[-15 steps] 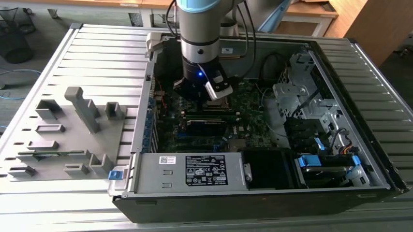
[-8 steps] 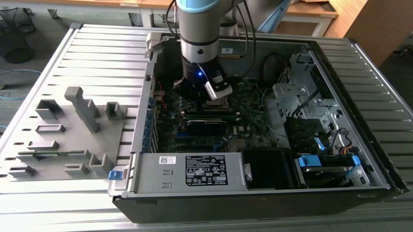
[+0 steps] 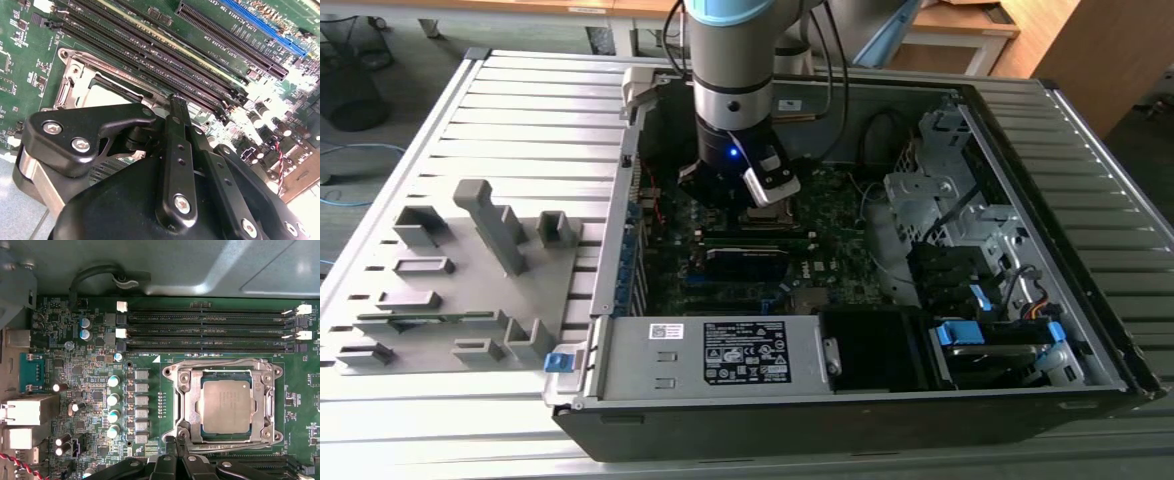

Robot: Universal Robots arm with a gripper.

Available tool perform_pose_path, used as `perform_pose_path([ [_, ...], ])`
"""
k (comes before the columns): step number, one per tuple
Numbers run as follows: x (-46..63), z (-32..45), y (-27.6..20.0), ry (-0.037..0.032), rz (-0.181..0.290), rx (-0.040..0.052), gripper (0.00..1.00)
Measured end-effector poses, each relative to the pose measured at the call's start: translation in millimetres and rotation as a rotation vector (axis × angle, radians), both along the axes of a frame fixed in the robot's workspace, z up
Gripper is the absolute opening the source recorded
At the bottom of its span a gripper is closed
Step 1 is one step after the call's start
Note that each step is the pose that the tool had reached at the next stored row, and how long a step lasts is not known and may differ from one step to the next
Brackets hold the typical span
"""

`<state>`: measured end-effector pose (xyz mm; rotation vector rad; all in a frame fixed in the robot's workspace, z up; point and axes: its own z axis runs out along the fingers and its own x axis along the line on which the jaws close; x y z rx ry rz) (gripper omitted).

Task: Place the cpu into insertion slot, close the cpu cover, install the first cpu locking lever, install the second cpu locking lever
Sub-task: 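Install the second cpu locking lever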

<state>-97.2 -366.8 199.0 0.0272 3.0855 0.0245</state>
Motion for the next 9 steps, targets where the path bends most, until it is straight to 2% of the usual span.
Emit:
perform_pose_path([
  [9, -1.0, -1.4, 0.1, 0.0, 0.0, 0.0009, 0.11],
])
